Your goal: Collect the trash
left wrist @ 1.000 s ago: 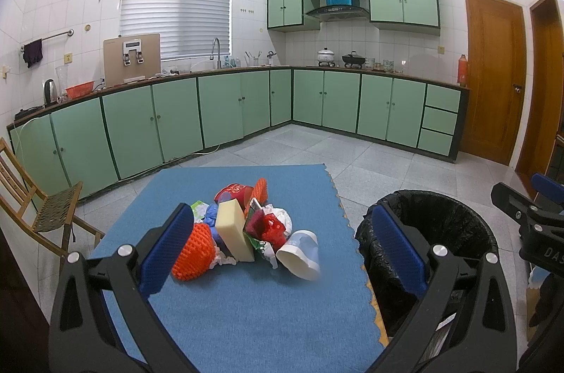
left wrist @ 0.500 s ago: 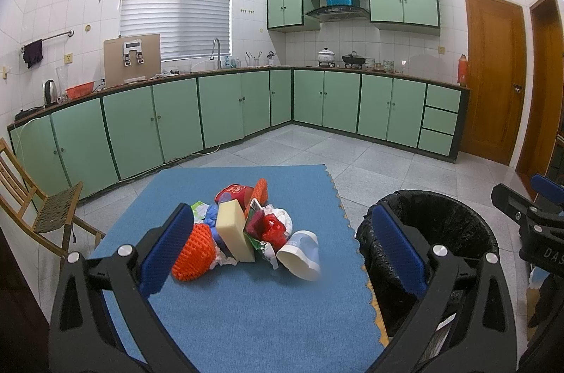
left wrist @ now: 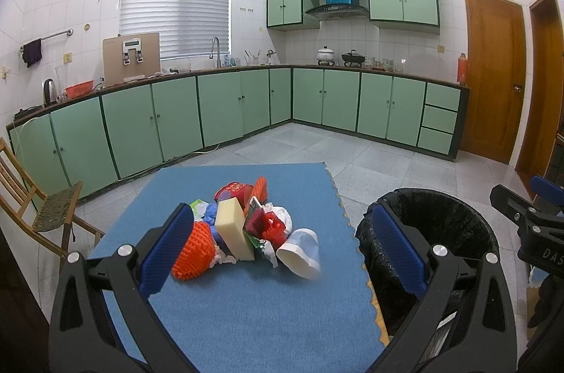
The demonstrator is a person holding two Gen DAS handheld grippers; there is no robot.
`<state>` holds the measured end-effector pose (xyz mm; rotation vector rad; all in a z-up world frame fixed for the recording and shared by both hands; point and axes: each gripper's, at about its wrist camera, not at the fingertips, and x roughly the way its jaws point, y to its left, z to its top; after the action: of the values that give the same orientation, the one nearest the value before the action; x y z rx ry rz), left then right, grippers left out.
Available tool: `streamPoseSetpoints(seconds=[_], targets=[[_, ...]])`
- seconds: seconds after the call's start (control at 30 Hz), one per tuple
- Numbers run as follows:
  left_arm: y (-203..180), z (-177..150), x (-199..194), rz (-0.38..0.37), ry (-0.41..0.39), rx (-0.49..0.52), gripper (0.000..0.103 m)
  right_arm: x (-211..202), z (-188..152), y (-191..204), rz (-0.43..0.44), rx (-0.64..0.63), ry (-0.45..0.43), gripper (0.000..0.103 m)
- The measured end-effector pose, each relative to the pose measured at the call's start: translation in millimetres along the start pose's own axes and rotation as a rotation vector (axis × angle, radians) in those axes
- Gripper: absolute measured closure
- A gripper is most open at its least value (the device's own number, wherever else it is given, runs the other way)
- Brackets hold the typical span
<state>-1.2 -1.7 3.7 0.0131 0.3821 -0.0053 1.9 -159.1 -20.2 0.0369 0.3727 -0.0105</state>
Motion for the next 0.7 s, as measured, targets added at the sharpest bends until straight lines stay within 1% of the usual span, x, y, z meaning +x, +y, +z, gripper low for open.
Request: streamPoseSetpoints(seconds=[0.33, 0.5, 0.6, 0.7], targets=[[10, -5, 9, -0.003, 0.027, -0.012, 0.005, 11, -3, 7, 0.014, -0.003, 0.03, 0.006], [29, -10, 19, 0.01, 0.05, -0.025, 0.005, 29, -8, 15, 0.029, -0.002, 0.054, 0.006], [46, -14, 28, 0.036, 0.065, -0.053, 0.005, 44, -14, 26, 0.049, -0.004, 0.08, 0.006], [63, -20, 39, 0.09, 0.09, -0.051, 0.005, 57, -19, 37, 0.069, -0.016, 0.097, 0.006]])
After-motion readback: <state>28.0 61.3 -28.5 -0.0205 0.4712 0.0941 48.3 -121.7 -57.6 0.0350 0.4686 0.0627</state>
